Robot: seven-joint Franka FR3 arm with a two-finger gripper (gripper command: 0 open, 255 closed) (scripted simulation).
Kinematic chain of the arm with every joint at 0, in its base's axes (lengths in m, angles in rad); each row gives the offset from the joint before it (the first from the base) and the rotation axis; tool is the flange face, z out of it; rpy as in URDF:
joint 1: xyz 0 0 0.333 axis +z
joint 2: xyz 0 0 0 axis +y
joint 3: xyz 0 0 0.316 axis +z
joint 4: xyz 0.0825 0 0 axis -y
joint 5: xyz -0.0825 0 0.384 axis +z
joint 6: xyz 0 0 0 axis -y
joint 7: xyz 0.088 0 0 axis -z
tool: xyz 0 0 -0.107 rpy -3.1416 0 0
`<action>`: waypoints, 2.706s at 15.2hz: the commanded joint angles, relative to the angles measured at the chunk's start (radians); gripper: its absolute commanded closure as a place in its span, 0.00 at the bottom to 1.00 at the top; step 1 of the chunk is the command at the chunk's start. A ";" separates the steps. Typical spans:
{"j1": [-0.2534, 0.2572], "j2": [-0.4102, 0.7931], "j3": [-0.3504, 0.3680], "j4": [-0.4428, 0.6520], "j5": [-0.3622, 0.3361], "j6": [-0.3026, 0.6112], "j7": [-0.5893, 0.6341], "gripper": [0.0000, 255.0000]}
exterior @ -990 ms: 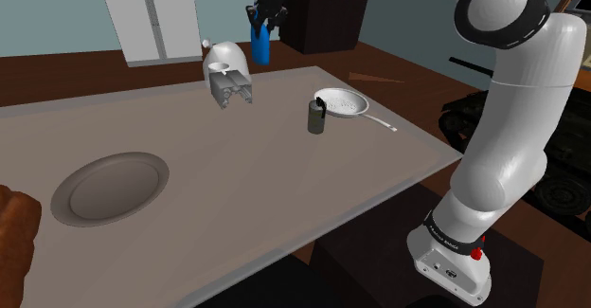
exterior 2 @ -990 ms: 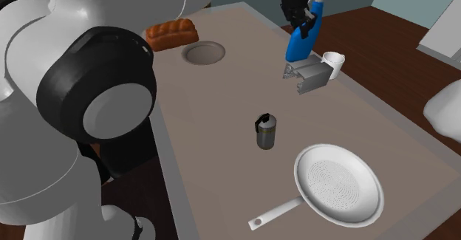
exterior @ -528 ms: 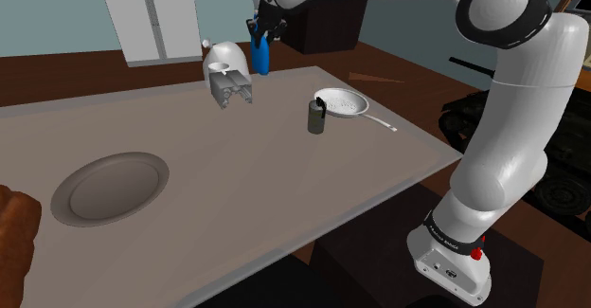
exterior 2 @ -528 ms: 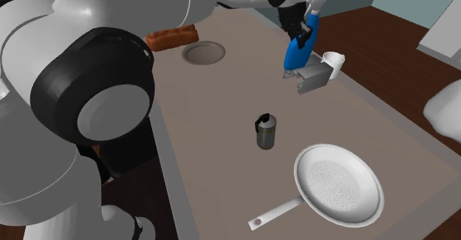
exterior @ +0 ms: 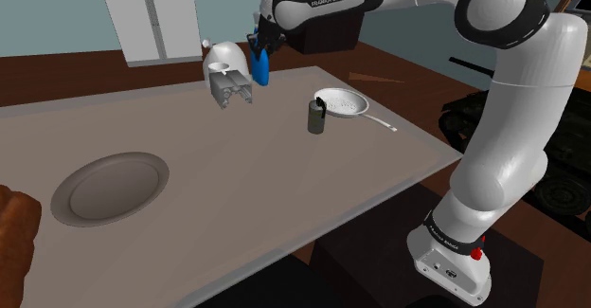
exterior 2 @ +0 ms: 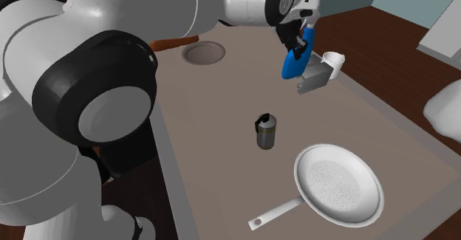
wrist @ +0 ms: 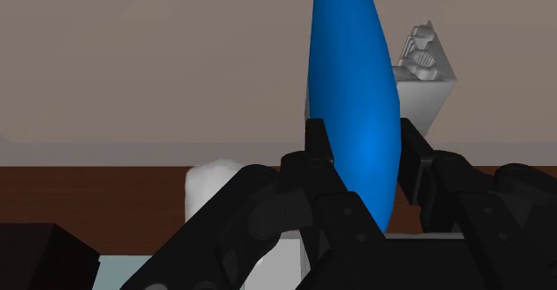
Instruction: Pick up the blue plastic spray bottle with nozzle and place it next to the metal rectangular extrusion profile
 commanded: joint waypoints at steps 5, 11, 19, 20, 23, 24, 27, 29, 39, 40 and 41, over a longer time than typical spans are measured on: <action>0.002 0.015 -0.009 -0.058 -0.025 0.071 0.028 1.00; 0.007 0.037 -0.022 -0.107 -0.056 0.137 0.059 1.00; 0.019 0.077 -0.045 -0.157 -0.107 0.221 0.107 1.00; 0.021 0.083 -0.048 -0.163 -0.114 0.232 0.114 1.00; 0.027 0.099 -0.059 -0.176 -0.134 0.259 0.132 1.00; 0.027 0.099 -0.059 -0.176 -0.134 0.259 0.132 1.00; 0.027 0.099 -0.059 -0.176 -0.134 0.259 0.132 1.00; 0.027 0.099 -0.059 -0.176 -0.134 0.259 0.132 1.00; 0.006 0.009 -0.028 -0.214 -0.079 0.215 0.100 0.00; 0.001 -0.014 -0.021 -0.222 -0.064 0.202 0.091 0.00; 0.001 -0.014 -0.022 -0.222 -0.064 0.202 0.091 0.00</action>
